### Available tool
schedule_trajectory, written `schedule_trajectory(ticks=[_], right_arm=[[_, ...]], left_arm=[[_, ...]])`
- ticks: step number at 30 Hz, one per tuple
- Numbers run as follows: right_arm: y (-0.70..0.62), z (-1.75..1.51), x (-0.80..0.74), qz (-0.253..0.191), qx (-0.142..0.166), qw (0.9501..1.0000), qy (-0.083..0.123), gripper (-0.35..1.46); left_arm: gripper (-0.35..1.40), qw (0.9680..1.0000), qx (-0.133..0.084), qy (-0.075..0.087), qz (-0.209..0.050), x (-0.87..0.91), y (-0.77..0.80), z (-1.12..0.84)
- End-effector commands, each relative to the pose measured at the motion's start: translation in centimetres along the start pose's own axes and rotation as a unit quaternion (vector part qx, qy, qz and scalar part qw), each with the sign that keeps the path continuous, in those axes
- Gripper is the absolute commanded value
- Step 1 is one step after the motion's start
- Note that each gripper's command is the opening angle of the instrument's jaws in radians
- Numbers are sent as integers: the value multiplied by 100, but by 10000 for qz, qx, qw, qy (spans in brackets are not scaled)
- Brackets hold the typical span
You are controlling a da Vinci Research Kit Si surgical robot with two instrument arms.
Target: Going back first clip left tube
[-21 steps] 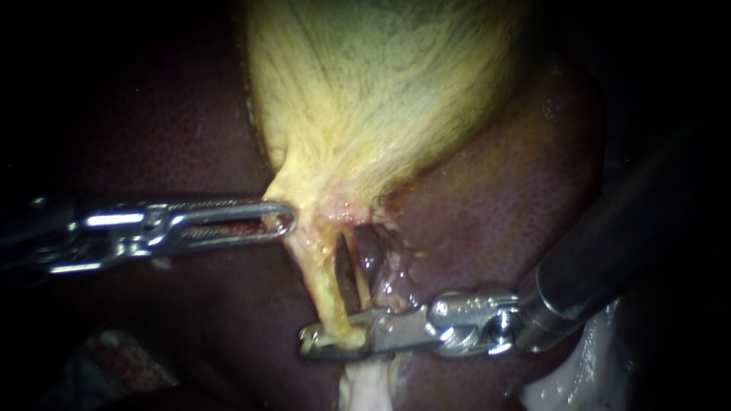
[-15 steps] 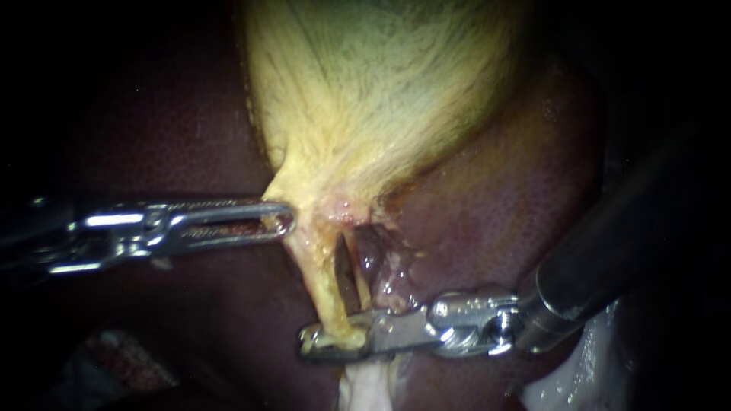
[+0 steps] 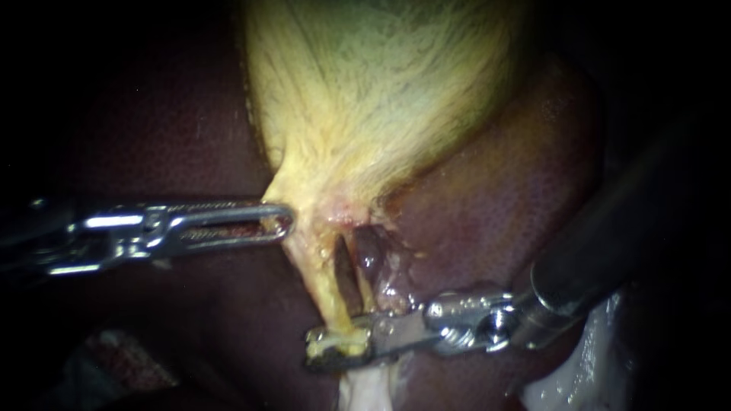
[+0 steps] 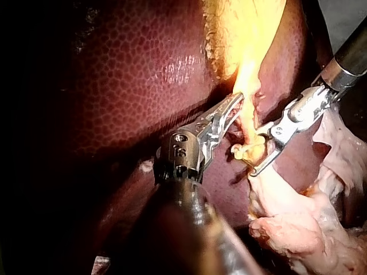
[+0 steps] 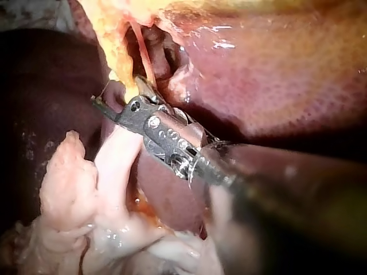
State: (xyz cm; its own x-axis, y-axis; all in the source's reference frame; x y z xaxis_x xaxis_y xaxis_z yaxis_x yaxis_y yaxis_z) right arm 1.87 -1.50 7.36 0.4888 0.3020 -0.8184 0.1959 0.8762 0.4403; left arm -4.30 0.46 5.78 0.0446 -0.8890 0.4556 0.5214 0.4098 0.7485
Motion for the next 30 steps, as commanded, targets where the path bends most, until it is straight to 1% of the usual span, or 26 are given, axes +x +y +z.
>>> schedule_trajectory(ticks=[1,3,8,14,20,30], right_arm=[[1,0,2,-118,-69,9999,40,60],[2,-1,3,-192,-245,9995,46,60],[5,-8,6,-514,-305,9982,30,60],[7,-15,9,-634,-334,9974,26,60],[5,-23,8,-634,-351,9974,27,60],[3,-68,9,-642,-542,9965,15,60]], left_arm=[[-35,10000,-6,0,5,1,0,1],[-35,10000,-6,0,6,1,1,0],[-35,10000,-6,-1,9,2,1,0],[-35,10000,-6,-2,14,4,1,-1],[-35,10000,-8,-3,17,5,1,-1],[-35,10000,-31,-17,30,10,2,3]])
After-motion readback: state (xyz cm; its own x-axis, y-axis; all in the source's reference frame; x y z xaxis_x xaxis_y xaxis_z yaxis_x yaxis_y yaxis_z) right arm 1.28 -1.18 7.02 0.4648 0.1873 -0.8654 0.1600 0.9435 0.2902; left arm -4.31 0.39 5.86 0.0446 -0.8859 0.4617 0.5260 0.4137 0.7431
